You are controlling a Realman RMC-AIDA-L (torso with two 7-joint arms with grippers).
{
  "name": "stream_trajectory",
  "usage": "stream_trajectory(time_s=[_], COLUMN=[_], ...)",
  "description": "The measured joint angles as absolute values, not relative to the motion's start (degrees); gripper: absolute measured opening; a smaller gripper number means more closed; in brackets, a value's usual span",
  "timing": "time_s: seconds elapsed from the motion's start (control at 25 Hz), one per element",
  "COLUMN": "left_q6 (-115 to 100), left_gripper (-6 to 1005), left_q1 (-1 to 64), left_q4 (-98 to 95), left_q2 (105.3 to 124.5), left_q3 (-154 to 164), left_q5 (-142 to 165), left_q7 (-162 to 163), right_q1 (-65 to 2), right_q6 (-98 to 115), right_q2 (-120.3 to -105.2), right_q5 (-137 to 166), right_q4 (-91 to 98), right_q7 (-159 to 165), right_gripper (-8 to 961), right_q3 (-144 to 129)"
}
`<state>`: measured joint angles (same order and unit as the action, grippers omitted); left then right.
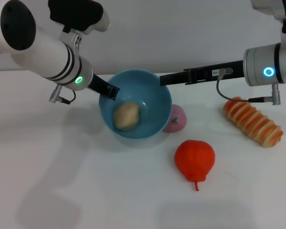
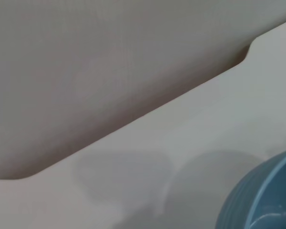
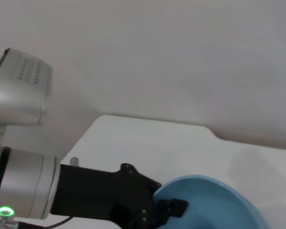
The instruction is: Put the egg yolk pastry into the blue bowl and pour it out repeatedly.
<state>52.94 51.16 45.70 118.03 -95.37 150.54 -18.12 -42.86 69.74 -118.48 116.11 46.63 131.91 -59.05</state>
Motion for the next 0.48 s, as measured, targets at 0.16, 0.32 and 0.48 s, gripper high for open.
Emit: stream_trajectory(time_s=[0.16,0.32,0.48], left_q6=[52.73,52.47,51.91], left_gripper=[-1,-1,-1], left_q1=[51.55,51.79,51.69], left_q4=[45.63,45.69,45.53], left_q2=[117.96,117.95,117.95], left_q3=[-95.47,-95.46,-95.45], left_q5=[150.75,150.77,150.77], left_q7=[-18.57,-18.6,-18.29], right_q1=[-41.09,-36.82,-33.15], right_q6=[65.74,56.22,47.36], right_q2=[-118.58,-118.99,-118.83], right_q5=[116.08,113.05,105.04], right_q4=[48.12,49.96,49.46], right_q7=[125.6,115.96,107.52], right_gripper=[302,481,531], right_q3=[-59.01,-59.99,-60.19])
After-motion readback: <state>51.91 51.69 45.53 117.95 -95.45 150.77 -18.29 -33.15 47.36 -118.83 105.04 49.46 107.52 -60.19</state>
